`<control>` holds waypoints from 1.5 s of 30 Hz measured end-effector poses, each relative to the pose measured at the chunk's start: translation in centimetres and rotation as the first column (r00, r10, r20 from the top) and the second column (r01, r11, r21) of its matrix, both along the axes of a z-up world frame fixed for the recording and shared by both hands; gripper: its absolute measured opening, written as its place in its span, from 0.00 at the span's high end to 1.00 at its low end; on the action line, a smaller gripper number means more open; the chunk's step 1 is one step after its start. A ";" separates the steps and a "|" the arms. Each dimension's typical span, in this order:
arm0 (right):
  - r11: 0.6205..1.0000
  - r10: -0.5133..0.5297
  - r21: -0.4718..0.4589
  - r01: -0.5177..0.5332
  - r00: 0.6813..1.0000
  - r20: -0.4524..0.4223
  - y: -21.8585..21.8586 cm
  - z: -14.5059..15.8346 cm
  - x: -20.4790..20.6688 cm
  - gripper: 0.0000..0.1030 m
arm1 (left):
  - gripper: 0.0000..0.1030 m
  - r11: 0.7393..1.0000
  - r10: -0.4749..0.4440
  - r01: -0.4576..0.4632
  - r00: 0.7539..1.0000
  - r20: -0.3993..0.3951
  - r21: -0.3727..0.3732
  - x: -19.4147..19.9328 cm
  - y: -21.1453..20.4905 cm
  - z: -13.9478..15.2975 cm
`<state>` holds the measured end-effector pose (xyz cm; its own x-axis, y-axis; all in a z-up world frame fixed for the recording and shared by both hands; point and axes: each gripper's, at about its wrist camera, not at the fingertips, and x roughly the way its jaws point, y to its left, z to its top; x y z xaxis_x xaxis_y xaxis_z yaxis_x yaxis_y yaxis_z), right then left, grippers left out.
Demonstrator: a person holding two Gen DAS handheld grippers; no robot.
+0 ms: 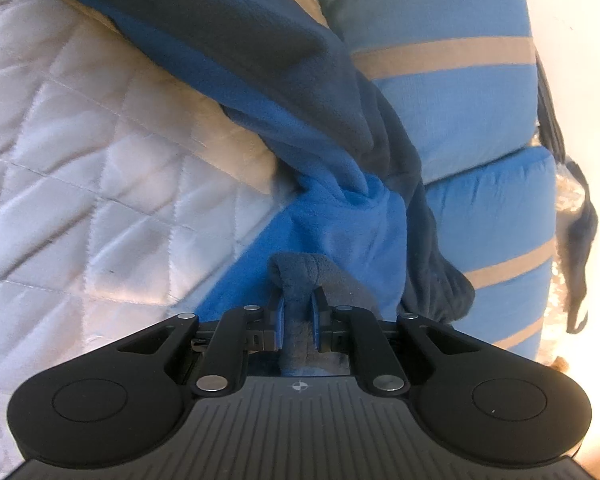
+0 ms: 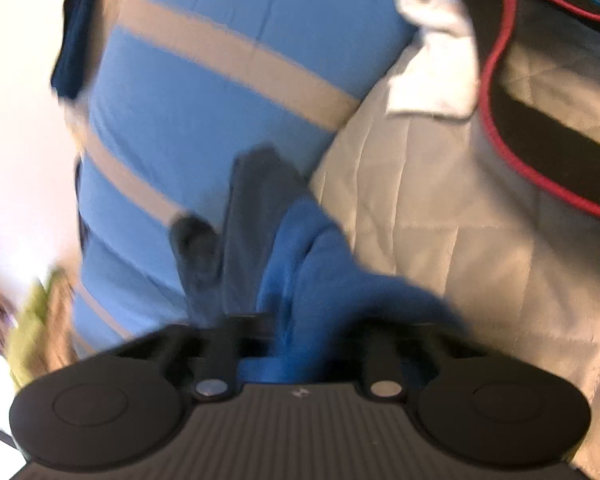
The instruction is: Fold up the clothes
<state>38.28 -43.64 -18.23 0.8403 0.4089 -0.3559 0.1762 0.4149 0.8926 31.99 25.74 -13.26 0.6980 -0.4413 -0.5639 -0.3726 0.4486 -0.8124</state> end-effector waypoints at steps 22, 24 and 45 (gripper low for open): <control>0.991 -0.087 0.092 0.096 0.991 -0.099 -2.0 0.4 -1.9 0.24 | 0.84 0.998 -0.023 0.027 0.996 -0.088 0.053 1.4 -1.2 -0.9; 0.990 -0.093 0.096 0.103 0.991 -0.100 -1.8 0.8 -2.4 0.22 | 0.77 0.999 -0.024 0.028 0.996 -0.085 0.044 1.3 -1.1 -0.8; 0.993 -0.064 -0.109 0.047 0.985 -0.161 -0.5 2.0 -3.3 0.18 | 0.45 0.981 0.022 -0.038 0.996 0.084 0.188 -4.5 -1.9 3.8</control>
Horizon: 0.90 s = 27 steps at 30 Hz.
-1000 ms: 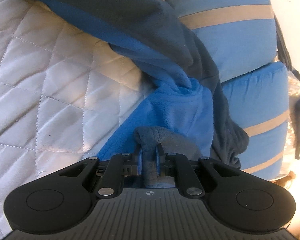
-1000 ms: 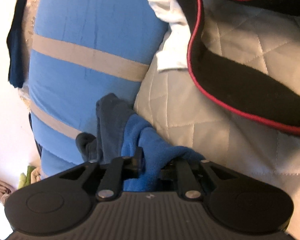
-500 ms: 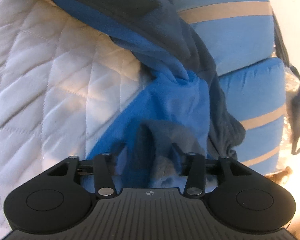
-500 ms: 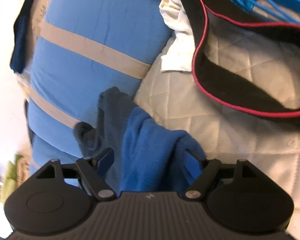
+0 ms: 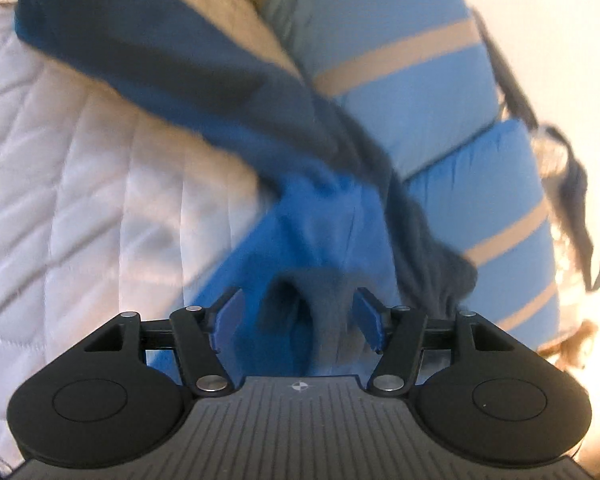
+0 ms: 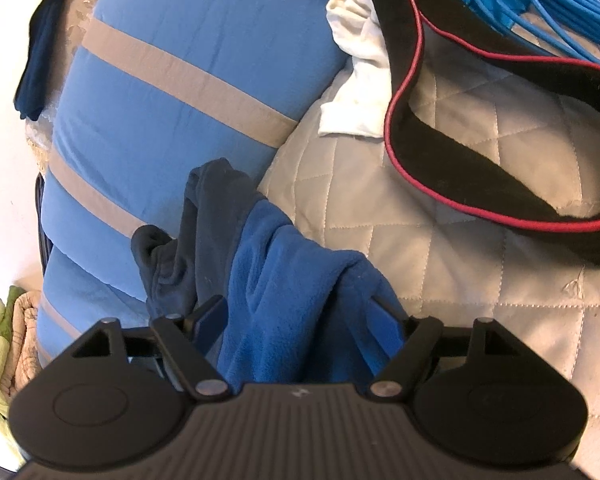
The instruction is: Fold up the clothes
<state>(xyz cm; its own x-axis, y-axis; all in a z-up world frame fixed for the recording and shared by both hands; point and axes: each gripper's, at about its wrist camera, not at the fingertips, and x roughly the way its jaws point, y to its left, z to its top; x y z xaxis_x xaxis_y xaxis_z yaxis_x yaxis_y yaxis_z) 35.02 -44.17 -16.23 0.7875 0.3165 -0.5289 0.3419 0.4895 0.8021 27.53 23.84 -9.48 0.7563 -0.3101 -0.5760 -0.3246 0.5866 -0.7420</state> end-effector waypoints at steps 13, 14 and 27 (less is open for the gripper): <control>0.999 0.025 -0.028 -0.025 1.000 -0.004 0.5 0.1 0.2 0.18 | 0.45 0.989 -0.110 0.125 0.979 -0.170 0.079 1.4 -2.9 -1.9; 0.999 0.027 -0.030 -0.027 1.000 -0.005 0.5 0.1 0.2 0.18 | 0.46 0.987 -0.097 0.118 0.979 -0.180 0.111 2.0 -3.1 -2.0; 0.998 0.043 -0.049 -0.043 0.999 -0.012 0.9 0.1 0.4 0.18 | 0.46 0.994 -0.111 0.106 0.973 -0.202 -0.034 1.5 -2.9 -2.7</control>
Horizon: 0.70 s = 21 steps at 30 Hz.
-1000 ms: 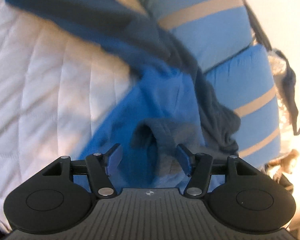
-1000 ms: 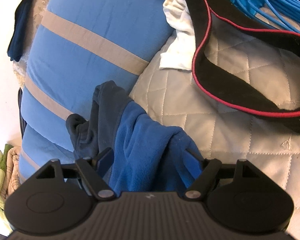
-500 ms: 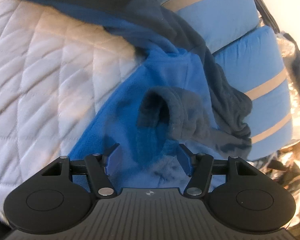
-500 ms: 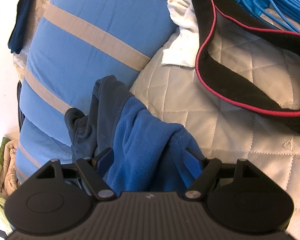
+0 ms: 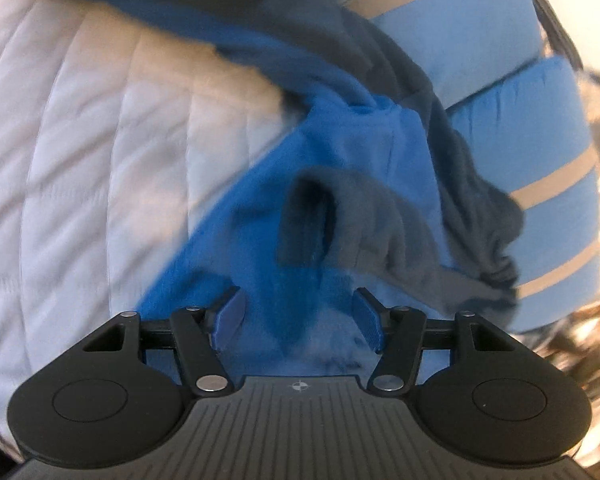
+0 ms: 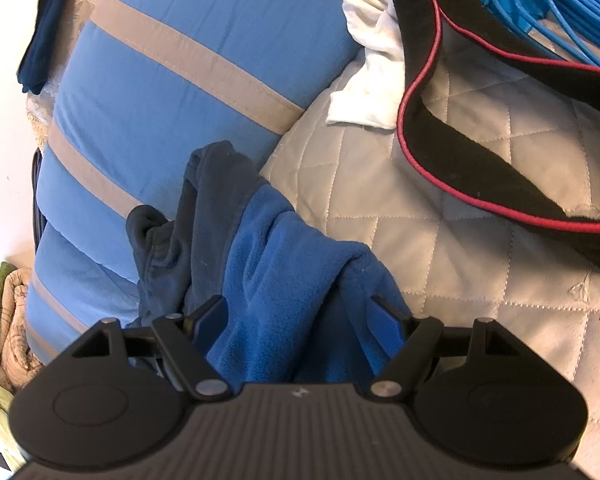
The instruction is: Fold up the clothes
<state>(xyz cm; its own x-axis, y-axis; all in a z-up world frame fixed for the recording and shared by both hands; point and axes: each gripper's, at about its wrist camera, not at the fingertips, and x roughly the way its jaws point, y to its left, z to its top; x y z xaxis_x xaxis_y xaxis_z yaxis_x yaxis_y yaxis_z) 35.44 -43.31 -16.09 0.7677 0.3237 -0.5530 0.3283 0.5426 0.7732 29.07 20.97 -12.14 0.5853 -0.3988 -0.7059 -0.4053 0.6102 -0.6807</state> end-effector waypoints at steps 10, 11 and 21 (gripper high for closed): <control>1.000 0.016 0.005 -0.016 0.999 0.035 0.3 0.2 0.1 0.19 | 0.55 0.955 0.117 -0.117 0.993 -0.017 -0.272 -0.7 0.6 -3.0; 1.000 0.013 0.015 -0.014 0.999 0.045 0.3 0.2 0.0 0.19 | 0.66 0.955 0.122 -0.121 0.992 -0.012 -0.273 -0.6 0.6 -3.0; 0.993 -0.037 0.111 0.029 0.997 0.073 -0.5 -0.4 -0.1 0.37 | 0.91 0.960 0.119 -0.104 0.992 0.042 -0.261 -0.6 0.9 -2.3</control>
<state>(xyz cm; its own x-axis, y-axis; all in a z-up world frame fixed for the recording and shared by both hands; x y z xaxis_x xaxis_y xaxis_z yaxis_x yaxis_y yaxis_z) 35.36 -43.83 -16.48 0.8169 0.3530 -0.4562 0.2839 0.4424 0.8507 28.44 21.83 -14.42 0.6724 -0.4927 -0.5524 -0.4174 0.3639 -0.8327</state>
